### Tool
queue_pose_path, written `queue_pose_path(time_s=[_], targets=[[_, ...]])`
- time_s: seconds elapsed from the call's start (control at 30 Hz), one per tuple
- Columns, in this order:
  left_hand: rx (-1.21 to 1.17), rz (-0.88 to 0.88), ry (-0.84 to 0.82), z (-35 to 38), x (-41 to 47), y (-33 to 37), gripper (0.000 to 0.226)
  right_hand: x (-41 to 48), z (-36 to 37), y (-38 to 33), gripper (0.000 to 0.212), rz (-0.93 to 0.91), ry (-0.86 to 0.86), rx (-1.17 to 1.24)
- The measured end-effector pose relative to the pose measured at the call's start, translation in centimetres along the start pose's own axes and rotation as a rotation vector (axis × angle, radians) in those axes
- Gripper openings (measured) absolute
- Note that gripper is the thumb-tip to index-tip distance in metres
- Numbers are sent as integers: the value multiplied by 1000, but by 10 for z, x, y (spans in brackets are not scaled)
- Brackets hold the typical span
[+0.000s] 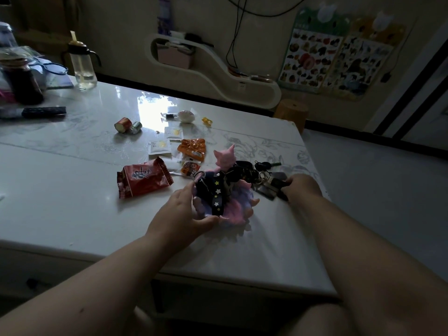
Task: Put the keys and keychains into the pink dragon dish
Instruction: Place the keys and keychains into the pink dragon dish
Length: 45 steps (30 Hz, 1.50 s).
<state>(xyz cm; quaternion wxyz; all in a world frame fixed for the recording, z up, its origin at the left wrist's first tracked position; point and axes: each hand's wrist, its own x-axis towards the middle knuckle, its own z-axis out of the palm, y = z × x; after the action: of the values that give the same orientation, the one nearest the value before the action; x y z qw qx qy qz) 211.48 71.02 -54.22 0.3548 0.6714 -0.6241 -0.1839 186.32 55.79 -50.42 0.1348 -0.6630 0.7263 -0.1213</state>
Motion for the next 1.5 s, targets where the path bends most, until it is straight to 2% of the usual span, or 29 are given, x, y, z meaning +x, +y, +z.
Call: queue_pose_path(time_s=[0.17,0.37,0.57,0.77,1.17,1.5], targets=[[3,2,11,1,-1,1,81,-10,-9,7,6,-24,90,193],[2,-2,11,0,-3,3,79,-28,-39,-2,11,-67,245,490],[-1,-11,-5,-1,-5,5,76,-53,-92,-31,14,-248,358,615],[4,-26,-11,-2,-4,6,79,-79,-130,-46,15,-344,410,713],[37,-46,-16,-1,-5,6,80,-105,-125,-73,16,-437,274,795],[26,-37,-12,-1,-6,6,76,-92,-53,-81,14,-325,173,731]])
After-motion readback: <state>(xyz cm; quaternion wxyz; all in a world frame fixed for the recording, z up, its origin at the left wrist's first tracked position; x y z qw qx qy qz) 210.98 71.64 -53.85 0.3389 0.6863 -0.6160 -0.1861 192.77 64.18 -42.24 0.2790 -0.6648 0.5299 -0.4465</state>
